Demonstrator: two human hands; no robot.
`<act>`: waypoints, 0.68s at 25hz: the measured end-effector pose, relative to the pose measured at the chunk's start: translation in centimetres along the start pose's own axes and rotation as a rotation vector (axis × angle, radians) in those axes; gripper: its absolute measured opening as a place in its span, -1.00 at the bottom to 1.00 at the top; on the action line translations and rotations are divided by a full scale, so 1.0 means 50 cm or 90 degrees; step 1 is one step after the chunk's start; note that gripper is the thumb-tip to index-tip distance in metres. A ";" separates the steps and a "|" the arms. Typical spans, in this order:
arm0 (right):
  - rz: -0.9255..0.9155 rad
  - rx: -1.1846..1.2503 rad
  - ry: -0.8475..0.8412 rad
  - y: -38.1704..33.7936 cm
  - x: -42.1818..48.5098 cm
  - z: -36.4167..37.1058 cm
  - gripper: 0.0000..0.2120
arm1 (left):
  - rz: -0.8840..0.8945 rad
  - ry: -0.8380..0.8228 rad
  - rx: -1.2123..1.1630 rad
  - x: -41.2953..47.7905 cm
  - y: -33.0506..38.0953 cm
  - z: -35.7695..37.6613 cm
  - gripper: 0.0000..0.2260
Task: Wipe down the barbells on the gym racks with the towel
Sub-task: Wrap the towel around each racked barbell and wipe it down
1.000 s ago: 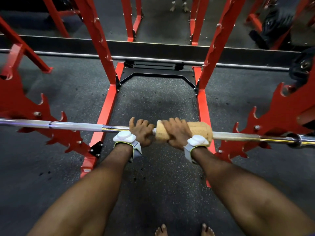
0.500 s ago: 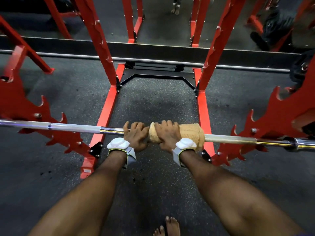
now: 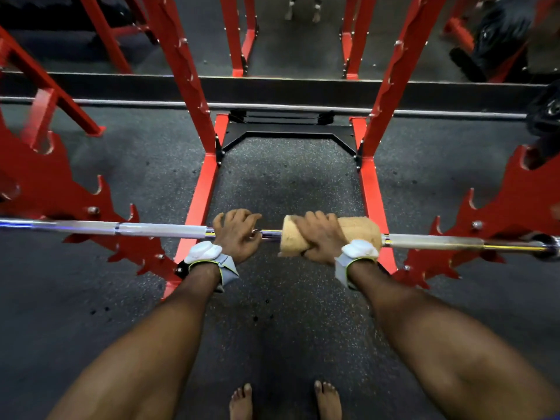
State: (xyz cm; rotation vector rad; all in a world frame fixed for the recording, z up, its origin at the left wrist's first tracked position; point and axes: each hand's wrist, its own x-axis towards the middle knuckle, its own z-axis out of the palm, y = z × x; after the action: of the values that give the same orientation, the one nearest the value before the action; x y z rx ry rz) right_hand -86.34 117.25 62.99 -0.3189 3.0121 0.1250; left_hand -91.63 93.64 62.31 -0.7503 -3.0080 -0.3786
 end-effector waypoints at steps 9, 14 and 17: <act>0.050 -0.049 -0.029 -0.073 0.014 -0.006 -0.14 | 0.017 0.180 -0.061 -0.013 -0.148 -0.009 -0.74; 0.119 -0.044 -0.064 -0.099 0.018 -0.022 -0.12 | -0.032 0.183 -0.089 -0.003 -0.180 0.001 -0.75; 0.078 -0.040 -0.066 -0.147 0.047 -0.022 -0.11 | -0.031 0.156 -0.082 0.006 -0.188 0.009 -0.71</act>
State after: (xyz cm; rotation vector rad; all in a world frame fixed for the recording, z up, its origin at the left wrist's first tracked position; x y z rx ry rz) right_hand -87.16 109.49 63.27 -0.1284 2.9277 0.2383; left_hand -96.24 85.83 59.73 -0.5884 -2.7967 -0.6227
